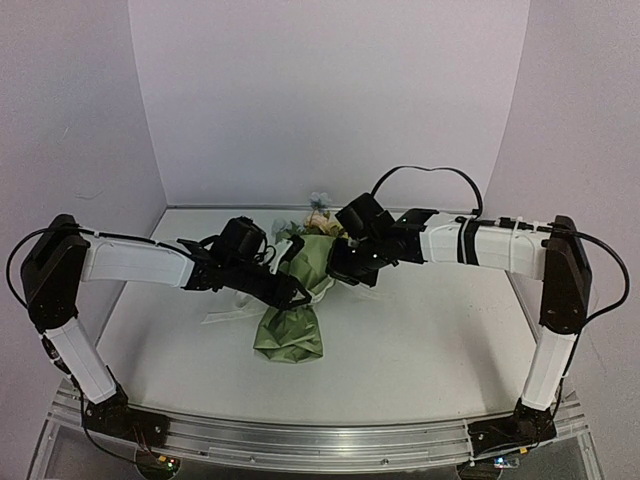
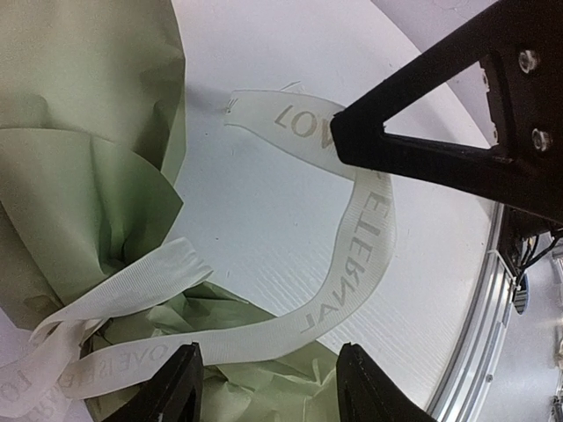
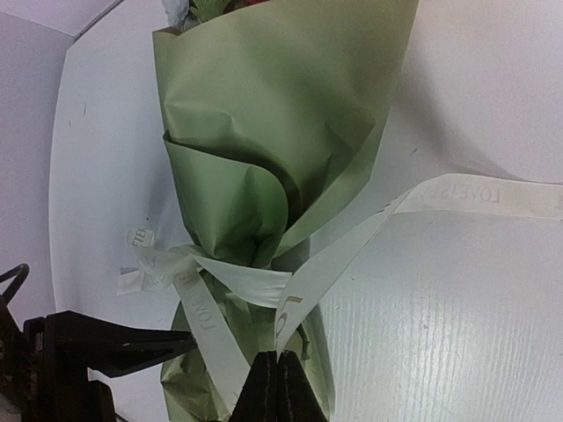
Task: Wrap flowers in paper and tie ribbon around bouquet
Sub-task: Cross the half-tied ribbon over the folded bouquet.
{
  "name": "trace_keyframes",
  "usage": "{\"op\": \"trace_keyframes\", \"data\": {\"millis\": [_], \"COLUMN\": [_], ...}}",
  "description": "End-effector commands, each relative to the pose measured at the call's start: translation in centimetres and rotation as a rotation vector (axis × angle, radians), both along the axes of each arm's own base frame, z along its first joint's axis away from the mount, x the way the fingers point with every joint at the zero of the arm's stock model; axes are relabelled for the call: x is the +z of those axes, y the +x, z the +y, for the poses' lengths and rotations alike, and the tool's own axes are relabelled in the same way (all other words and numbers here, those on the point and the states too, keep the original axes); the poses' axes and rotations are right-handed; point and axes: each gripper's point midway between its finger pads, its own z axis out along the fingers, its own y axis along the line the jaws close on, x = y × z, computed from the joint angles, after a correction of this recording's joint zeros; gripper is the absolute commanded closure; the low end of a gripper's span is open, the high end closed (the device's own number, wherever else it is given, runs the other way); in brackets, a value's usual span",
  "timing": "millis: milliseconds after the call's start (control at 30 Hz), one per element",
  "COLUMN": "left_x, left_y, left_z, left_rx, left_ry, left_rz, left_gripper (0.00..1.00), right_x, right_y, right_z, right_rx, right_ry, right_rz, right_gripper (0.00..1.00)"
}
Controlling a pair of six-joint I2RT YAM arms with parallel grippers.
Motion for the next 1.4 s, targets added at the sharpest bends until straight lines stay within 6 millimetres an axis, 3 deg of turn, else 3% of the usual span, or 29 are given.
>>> {"op": "trace_keyframes", "data": {"millis": [0,400,667,933,1167,1367], "left_x": [2.4,0.2,0.5,-1.0,-1.5,-1.2], "left_y": [1.7,1.4,1.7,2.8,3.8,4.6], "left_z": [-0.3,-0.2,-0.2,0.1,0.1,0.3], "left_rx": [0.021,-0.084,-0.093,-0.074,-0.039,0.01], "left_ry": [-0.003,0.118,0.134,0.183,0.198,0.197], "left_rz": [-0.118,-0.131,-0.145,-0.131,-0.134,-0.157], "left_gripper": [0.47,0.47,0.53,0.57,0.74,0.94], "right_x": [1.9,2.6,2.1,2.9,2.7,2.1], "right_y": [0.4,1.0,2.2,2.8,2.5,1.9], "right_z": [0.3,-0.1,-0.8,-1.0,-1.0,-1.4], "right_rx": [-0.01,-0.017,-0.04,-0.041,-0.033,-0.025], "right_ry": [0.032,0.013,0.015,0.027,0.027,0.025], "right_rz": [-0.035,-0.075,-0.06,-0.073,-0.066,-0.042], "right_gripper": [1.0,1.0,1.0,1.0,1.0,1.0]}}
